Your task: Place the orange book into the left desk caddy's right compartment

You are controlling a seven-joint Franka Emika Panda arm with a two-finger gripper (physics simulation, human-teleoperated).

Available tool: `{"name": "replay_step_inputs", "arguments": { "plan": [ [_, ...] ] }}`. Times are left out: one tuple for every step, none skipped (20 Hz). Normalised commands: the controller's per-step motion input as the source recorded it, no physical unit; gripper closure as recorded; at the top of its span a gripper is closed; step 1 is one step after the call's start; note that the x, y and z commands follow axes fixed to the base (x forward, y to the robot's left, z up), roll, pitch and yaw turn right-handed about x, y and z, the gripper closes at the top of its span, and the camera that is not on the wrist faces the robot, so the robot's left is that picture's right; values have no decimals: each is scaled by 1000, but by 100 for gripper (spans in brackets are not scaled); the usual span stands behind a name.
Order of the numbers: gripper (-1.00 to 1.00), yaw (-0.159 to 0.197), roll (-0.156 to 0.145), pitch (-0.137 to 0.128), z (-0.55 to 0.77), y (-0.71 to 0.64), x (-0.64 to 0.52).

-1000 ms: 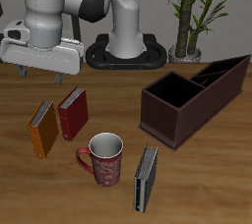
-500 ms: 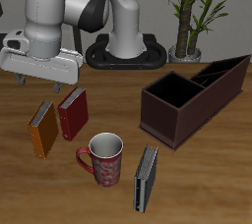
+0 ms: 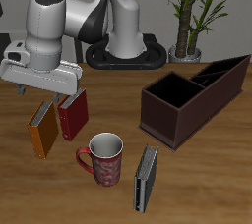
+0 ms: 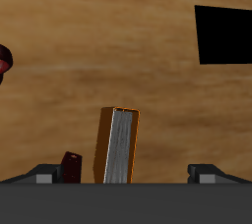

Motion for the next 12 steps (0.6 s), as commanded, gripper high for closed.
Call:
{"name": "replay_step_inputs", "arguments": {
  "plan": [
    [-100, 23, 2, 18, -259, -89, 53],
    [-100, -12, 2, 1, -72, 122, -118],
    [-100, -47, -74, 52, -465, -387, 196],
    [-100, -44, -7, 30, -252, -181, -5],
    [-100, 0, 0, 0, 4, 85, -67],
    [-100, -37, -59, 25, -477, -384, 32],
    [-100, 0, 0, 0, 2, 93, -71],
    [-100, -38, -38, 50, -484, -181, 62],
    [-100, 0, 0, 0, 7, 179, -139],
    [-100, 27, 15, -5, -223, -5, 4],
    [-100, -25, -26, 38, -288, -176, 136],
    [-100, -19, -15, 15, -187, 11, -24]
  ]
}}
